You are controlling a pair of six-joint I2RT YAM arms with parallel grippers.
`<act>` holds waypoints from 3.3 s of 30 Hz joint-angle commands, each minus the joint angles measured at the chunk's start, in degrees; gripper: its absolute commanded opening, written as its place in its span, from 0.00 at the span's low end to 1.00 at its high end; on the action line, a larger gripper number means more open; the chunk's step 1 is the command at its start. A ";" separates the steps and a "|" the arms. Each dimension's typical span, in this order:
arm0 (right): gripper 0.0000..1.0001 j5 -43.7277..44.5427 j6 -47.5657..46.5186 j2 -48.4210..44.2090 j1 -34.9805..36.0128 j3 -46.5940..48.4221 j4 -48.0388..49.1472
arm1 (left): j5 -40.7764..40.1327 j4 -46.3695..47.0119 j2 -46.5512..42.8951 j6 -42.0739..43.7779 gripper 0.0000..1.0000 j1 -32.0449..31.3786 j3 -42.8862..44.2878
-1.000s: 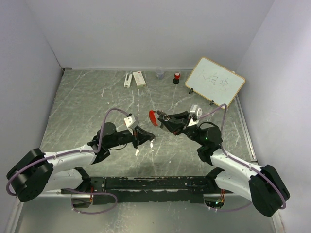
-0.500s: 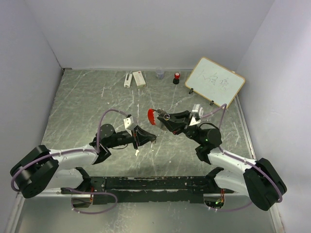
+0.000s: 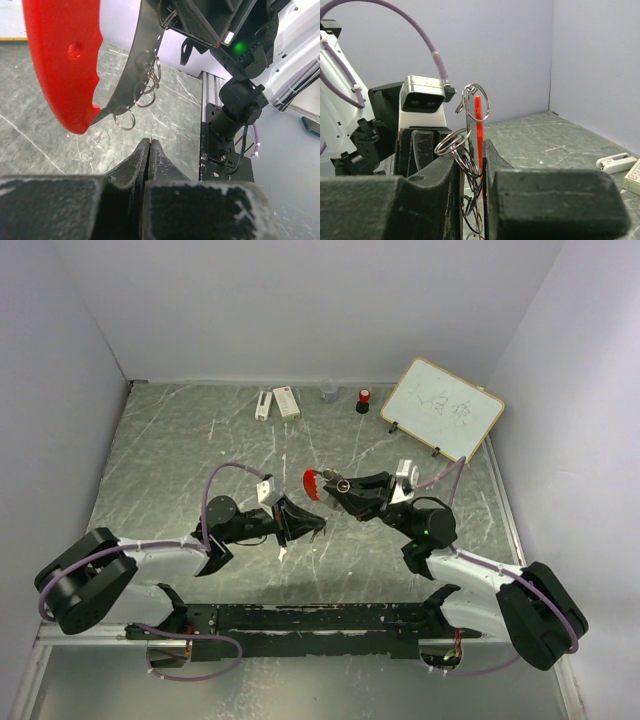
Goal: Put the keys on the keyring
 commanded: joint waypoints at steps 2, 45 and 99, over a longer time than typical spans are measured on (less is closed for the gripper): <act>0.00 -0.93 -0.50 0.16 -0.06 -1.21 5.74 | 0.44 7.19 1.77 -2.95 0.07 0.22 0.45; 0.00 -3.20 1.84 3.85 0.03 -2.84 15.34 | -2.66 19.20 11.86 -13.10 0.07 1.79 1.04; 0.00 -0.53 -0.07 5.34 0.05 -1.39 15.00 | 0.16 17.71 14.42 -14.74 0.07 1.83 2.82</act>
